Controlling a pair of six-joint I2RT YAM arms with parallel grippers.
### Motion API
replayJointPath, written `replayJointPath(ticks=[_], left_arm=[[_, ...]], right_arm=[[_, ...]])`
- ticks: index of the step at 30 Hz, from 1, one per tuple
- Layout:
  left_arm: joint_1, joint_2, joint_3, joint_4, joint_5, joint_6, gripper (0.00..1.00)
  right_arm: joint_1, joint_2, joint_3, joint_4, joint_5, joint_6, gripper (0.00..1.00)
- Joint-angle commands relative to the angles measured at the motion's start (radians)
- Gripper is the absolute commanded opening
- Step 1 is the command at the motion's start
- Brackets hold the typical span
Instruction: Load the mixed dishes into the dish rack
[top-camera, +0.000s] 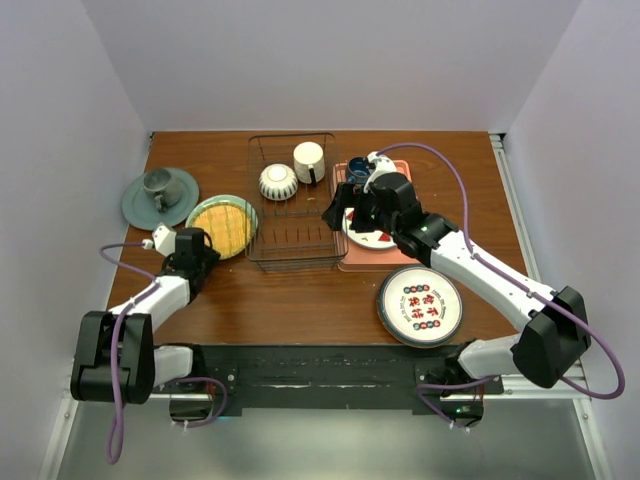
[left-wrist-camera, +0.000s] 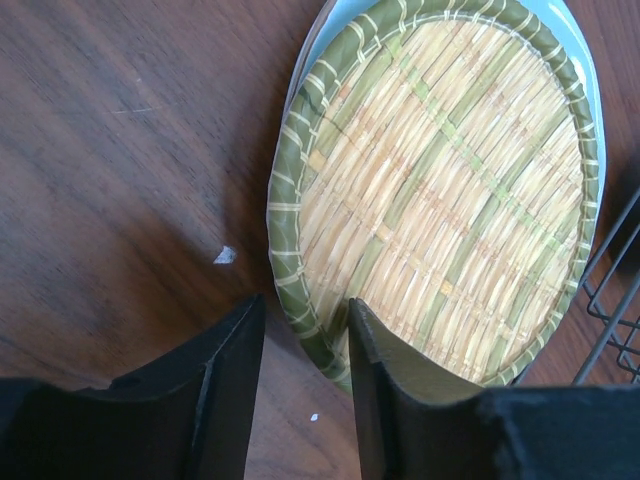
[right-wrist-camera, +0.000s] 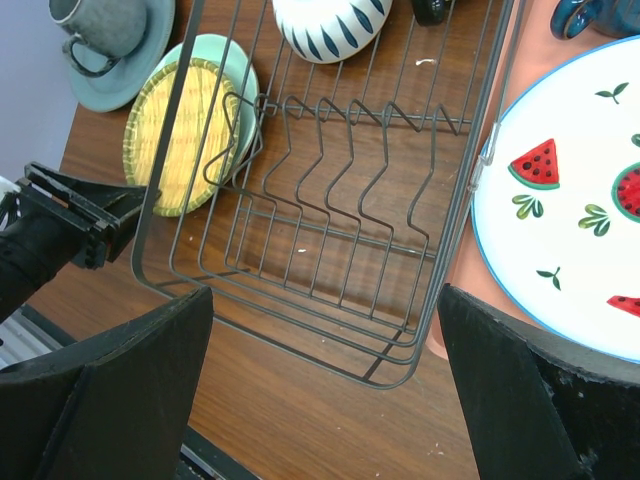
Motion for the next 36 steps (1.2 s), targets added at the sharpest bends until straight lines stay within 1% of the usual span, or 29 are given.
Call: replayJointPath(ticks=[1, 5, 7, 9, 10, 12, 15, 16, 19, 25, 36], left_arm=[[0.005, -0.009, -0.03, -0.069, -0.017, 0.008, 0.42], [0.005, -0.019, -0.027, -0.082, -0.021, 0.008, 0.38], [0.006, -0.034, -0.022, -0.095, -0.025, 0.006, 0.32], [0.005, -0.049, -0.016, -0.106, -0.028, 0.006, 0.28], [0.005, -0.066, -0.015, -0.123, -0.034, 0.005, 0.24], [0.005, -0.084, -0.005, -0.138, -0.038, 0.003, 0.22], [0.005, -0.118, 0.01, -0.161, -0.041, 0.005, 0.15], [0.005, -0.132, 0.013, -0.174, -0.044, 0.006, 0.09], [0.005, -0.15, 0.025, -0.187, -0.044, 0.008, 0.0], [0.005, -0.186, 0.058, -0.198, -0.017, 0.028, 0.0], [0.006, -0.307, 0.171, -0.249, -0.038, 0.121, 0.0]], right_arm=[[-0.002, -0.017, -0.005, 0.033, -0.012, 0.011, 0.98], [-0.002, -0.022, -0.005, 0.032, -0.013, 0.011, 0.98], [-0.002, -0.022, -0.002, 0.03, -0.012, 0.009, 0.98], [0.0, -0.02, 0.0, 0.032, -0.012, 0.012, 0.98], [-0.002, -0.022, 0.003, 0.032, -0.013, 0.011, 0.98], [0.0, -0.02, 0.006, 0.032, -0.015, 0.011, 0.98], [-0.002, -0.019, 0.008, 0.033, -0.019, 0.012, 0.98], [-0.002, -0.017, 0.008, 0.033, -0.019, 0.012, 0.98], [0.0, -0.017, 0.009, 0.035, -0.019, 0.014, 0.98], [0.0, -0.019, 0.012, 0.033, -0.019, 0.014, 0.98], [-0.002, -0.019, 0.017, 0.033, -0.019, 0.012, 0.98]])
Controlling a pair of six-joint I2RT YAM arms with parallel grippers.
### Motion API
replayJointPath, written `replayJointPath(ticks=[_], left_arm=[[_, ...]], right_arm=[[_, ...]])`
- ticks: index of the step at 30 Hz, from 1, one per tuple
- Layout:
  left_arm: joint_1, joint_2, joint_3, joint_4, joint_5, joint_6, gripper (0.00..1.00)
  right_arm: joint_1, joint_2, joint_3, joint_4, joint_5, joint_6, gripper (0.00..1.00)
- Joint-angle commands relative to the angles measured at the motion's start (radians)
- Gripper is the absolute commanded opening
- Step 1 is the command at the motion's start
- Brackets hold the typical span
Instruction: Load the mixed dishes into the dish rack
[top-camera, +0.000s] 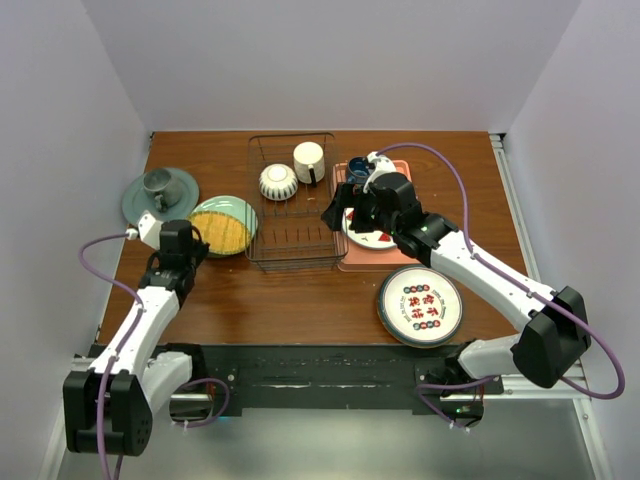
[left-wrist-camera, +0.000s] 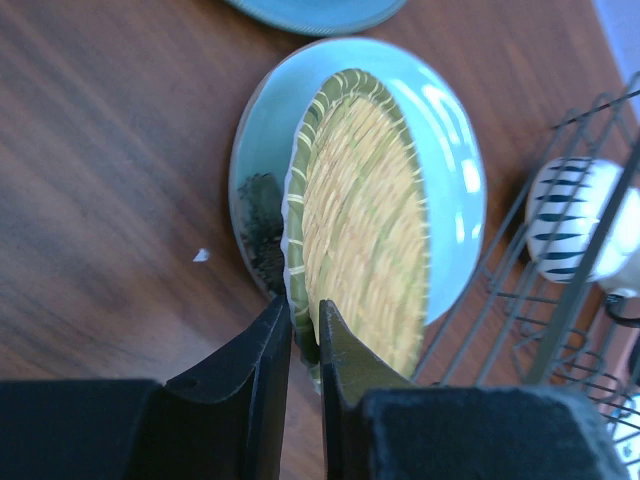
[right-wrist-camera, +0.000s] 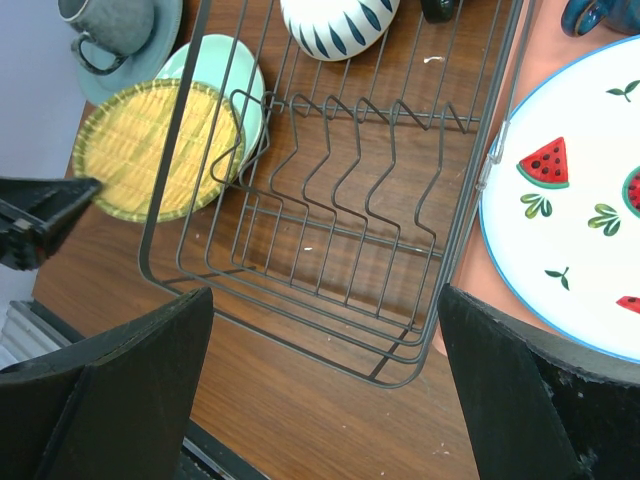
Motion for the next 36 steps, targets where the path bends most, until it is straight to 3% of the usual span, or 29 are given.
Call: replayJointPath(ticks=[1, 21, 36], left_arm=[[0.005, -0.052, 0.075, 0.002, -0.017, 0.079, 0.0], [0.005, -0.079, 0.195, 0.01, 0.046, 0.251, 0.0], [0.005, -0.031, 0.448, -0.151, -0.001, 0.424, 0.0]], right_arm=[[-0.002, -0.019, 0.015, 0.03, -0.004, 0.007, 0.98], [-0.001, -0.014, 0.014, 0.039, -0.028, 0.01, 0.98], [-0.001, -0.014, 0.012, 0.042, -0.033, 0.004, 0.98]])
